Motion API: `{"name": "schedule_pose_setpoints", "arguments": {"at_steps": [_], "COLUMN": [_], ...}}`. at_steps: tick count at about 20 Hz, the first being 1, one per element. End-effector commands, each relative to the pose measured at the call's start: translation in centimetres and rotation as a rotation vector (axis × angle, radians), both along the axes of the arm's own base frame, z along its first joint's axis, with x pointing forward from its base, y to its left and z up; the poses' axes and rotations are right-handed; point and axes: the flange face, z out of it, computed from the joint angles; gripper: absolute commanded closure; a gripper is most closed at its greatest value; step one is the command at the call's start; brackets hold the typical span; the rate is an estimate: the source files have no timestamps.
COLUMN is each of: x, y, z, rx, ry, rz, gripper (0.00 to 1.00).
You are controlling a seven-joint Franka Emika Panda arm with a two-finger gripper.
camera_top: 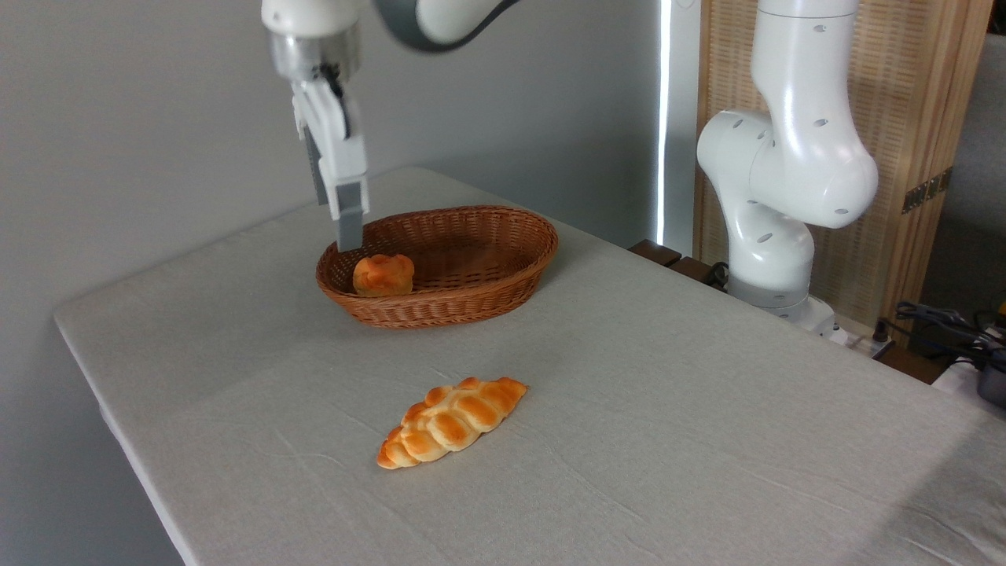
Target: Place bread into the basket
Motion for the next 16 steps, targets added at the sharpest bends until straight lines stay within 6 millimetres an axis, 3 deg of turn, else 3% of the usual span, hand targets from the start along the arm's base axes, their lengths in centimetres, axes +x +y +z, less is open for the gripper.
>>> {"name": "schedule_pose_setpoints", "arguments": {"at_steps": [1, 3, 7, 11, 16], "x": [0.5, 1.1, 1.9, 3.1, 3.1], "y": [5.0, 8.3, 12.1, 12.4, 12.7], "z": [4.3, 5.5, 6.6, 6.6, 6.6], "rx": [0.093, 0.14, 0.149, 0.193, 0.209], "ry": [-0.009, -0.021, -0.013, 0.045, 0.042], "rz": [0.048, 0.099, 0.166, 0.254, 0.254], "gripper": [0.0, 0.0, 0.0, 0.0, 0.0]}}
